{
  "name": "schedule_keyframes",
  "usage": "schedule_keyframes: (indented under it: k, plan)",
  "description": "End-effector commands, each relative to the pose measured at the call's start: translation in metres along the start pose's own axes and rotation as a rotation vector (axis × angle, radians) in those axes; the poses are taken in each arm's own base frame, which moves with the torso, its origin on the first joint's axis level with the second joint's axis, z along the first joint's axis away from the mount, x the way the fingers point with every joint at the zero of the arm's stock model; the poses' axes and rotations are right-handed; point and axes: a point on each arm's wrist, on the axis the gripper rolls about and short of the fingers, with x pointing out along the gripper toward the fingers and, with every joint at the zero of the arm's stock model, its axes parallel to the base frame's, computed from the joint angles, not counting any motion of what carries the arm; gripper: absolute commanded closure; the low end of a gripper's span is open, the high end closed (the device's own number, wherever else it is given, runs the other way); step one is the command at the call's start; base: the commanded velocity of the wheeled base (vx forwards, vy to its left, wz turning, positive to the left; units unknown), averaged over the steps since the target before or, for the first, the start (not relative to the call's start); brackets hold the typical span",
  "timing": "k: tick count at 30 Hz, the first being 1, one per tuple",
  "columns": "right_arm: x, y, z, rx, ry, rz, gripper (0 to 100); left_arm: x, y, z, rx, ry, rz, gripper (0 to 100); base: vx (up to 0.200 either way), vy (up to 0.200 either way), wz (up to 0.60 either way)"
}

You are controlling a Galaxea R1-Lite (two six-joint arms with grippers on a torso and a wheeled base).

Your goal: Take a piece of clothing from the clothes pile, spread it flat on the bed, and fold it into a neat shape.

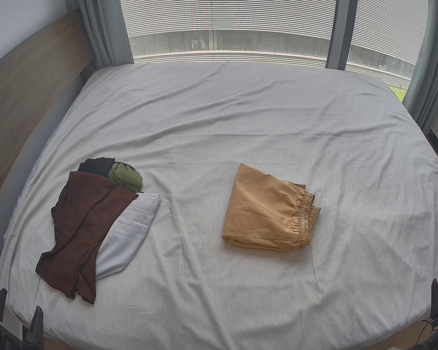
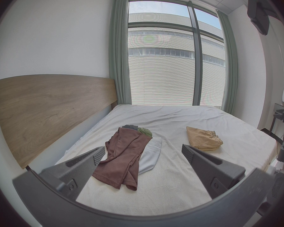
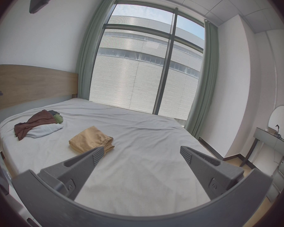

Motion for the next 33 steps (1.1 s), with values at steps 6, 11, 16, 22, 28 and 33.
schedule_keyframes:
  k: [6, 11, 16, 22, 28, 33]
  plan:
    - [-0.001, 0.004, -0.006, 0.172, 0.036, 0.132, 0, 0.000, 0.000, -0.005, -0.001, 0.007, 0.001, 0, 0.000, 0.000, 0.00]
    - [0.000, 0.004, -0.013, 0.208, 0.089, 0.084, 0, 0.000, 0.000, -0.005, -0.004, 0.005, 0.002, 0, 0.000, 0.000, 0.00]
    - [-0.001, 0.004, -0.013, 0.210, 0.076, 0.101, 0, 0.000, 0.000, -0.005, -0.007, 0.005, -0.001, 0, 0.000, 0.000, 0.00]
    - [-0.001, 0.005, -0.013, 0.212, 0.072, 0.103, 0, 0.000, 0.000, -0.005, 0.004, 0.004, -0.002, 0, 0.000, 0.000, 0.00]
    - [0.000, 0.005, -0.013, 0.210, 0.074, 0.105, 0, 0.000, 0.000, -0.005, 0.002, 0.004, -0.004, 0, 0.000, 0.000, 0.00]
    - [0.000, 0.005, -0.013, 0.210, 0.075, 0.105, 0, 0.000, 0.000, -0.005, 0.001, 0.004, -0.004, 0, 0.000, 0.000, 0.00]
